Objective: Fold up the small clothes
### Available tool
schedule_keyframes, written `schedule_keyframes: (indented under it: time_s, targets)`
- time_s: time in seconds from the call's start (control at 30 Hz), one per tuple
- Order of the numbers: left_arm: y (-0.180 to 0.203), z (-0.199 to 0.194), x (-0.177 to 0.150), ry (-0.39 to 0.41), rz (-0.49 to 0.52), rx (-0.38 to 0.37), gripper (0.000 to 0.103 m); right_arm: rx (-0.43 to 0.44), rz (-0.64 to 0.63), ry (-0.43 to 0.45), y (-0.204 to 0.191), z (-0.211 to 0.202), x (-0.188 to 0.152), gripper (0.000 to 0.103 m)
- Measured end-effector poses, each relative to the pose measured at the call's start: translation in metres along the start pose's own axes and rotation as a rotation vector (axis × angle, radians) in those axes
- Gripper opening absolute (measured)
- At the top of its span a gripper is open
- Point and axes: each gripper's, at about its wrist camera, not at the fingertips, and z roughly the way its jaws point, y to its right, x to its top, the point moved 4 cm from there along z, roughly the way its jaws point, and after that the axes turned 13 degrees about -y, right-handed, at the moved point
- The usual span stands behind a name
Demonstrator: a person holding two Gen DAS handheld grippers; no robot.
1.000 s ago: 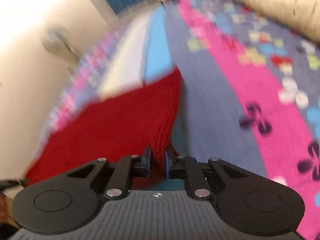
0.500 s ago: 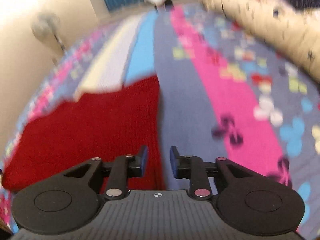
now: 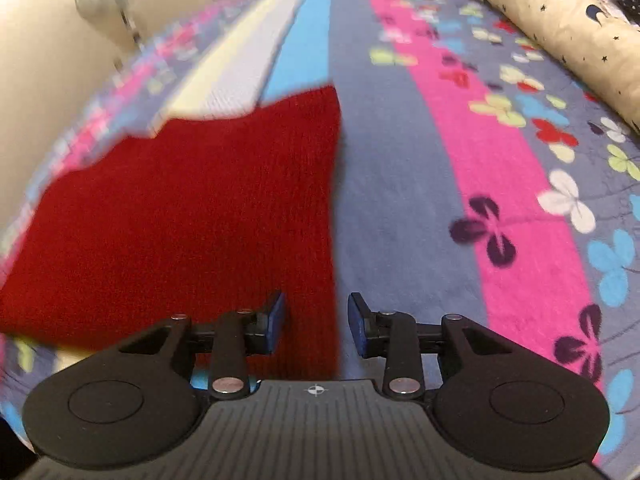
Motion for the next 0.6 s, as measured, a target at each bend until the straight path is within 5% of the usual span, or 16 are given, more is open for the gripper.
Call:
schedule_keyframes:
  time_s: [0.07,0.43,0.6]
  targets:
    - [0.003,0.009,-0.003,-0.032,0.035,0.074,0.017,-0.03,-0.02,-0.039,0.001,0.007,-0.004,0.036]
    - [0.011,-0.001,-0.004,0.024,0.047,0.063,0.018,0.031,0.004,0.148,-0.007,-0.021,0.004,0.039]
    - [0.006,0.009,-0.001,0.018,0.056,0.061,0.018,-0.044,-0.075,-0.001,-0.019,0.009,0.0,0.044]
